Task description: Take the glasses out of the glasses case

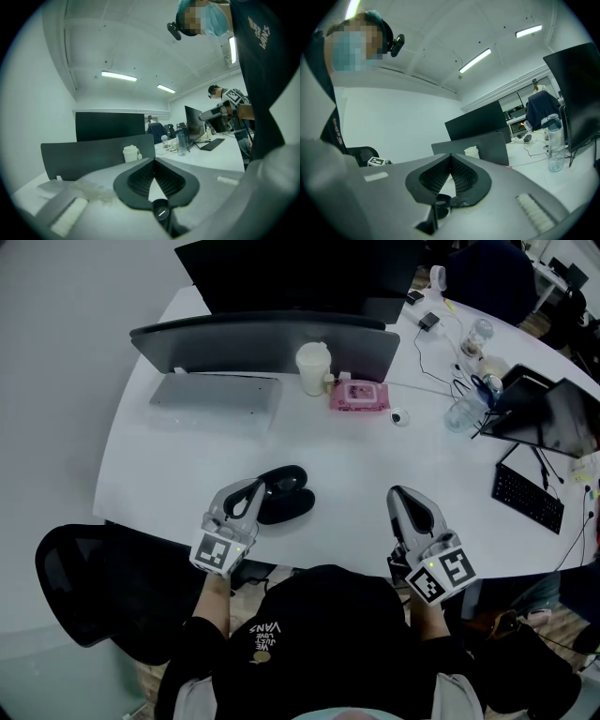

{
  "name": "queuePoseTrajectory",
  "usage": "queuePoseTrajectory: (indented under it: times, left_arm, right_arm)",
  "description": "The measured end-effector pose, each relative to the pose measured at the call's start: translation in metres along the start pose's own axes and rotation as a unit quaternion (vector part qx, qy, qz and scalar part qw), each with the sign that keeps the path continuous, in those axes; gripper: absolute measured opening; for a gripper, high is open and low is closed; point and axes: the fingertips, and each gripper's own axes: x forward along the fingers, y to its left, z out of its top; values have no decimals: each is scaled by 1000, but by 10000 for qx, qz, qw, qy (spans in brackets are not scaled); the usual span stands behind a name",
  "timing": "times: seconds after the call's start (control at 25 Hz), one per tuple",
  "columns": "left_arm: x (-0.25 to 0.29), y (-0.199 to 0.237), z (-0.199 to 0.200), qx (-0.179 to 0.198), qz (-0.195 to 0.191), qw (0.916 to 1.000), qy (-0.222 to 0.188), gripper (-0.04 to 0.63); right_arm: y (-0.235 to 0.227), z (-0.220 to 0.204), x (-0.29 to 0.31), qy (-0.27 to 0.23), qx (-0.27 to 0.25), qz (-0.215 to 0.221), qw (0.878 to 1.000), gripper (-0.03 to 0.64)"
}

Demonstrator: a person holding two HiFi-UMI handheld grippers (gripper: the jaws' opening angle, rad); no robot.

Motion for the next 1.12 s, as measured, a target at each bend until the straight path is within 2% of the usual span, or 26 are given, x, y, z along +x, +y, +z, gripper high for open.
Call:
queuePoseTrajectory:
  times: [0.48, 0.6, 0.84, 1.12]
  left_arm:
    - [16, 10, -27, -210, -5, 9995, 251, 2]
    - [21, 11, -38, 27, -138, 9993, 341, 2]
    - [31, 11, -64, 262, -350, 9972, 613, 2]
    - [37, 11, -90, 241, -502, 9943, 904, 2]
  right_arm:
    - [-11, -7, 3, 51, 130, -53, 9999, 0]
    - [-13, -7, 3, 61, 152, -67, 9998, 0]
    - [-17, -8, 3, 33, 159, -121, 9998, 0]
    - [-20, -10, 0, 31, 203, -175, 9996, 0]
